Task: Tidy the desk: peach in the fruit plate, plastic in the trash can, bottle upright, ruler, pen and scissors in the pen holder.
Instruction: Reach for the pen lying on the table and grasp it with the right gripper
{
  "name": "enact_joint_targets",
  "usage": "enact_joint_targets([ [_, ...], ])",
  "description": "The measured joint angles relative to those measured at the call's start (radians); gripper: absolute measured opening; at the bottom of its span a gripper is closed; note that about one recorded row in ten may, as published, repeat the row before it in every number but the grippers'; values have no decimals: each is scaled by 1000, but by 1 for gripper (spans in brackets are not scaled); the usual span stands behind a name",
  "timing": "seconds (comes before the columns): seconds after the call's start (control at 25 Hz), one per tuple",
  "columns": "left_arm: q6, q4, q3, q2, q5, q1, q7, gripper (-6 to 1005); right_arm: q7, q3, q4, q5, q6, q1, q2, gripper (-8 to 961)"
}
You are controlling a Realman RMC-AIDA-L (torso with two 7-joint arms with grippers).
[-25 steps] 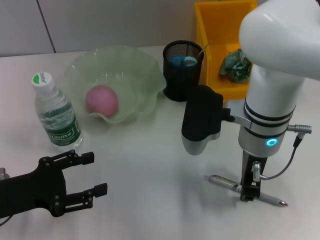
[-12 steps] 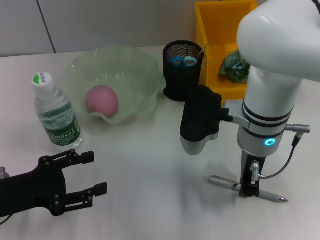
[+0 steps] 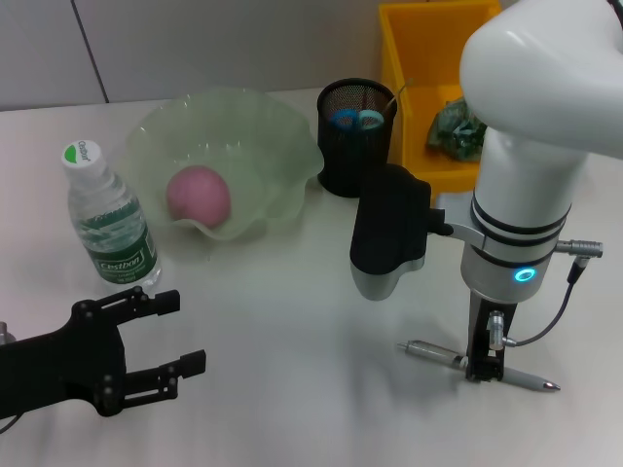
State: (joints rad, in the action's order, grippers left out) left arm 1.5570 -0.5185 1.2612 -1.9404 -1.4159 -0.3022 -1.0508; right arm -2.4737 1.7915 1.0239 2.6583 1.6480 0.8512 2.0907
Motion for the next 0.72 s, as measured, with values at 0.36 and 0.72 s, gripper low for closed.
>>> enact_joint_targets([
  [0.36,0,0,-2,0,-5,0,-1,794,0,8,1,0,2,1,0,175],
  [0.72,0,-1,-3,0,-8,-1,-2,793,-4,10,1,-3,6,5,0,177],
])
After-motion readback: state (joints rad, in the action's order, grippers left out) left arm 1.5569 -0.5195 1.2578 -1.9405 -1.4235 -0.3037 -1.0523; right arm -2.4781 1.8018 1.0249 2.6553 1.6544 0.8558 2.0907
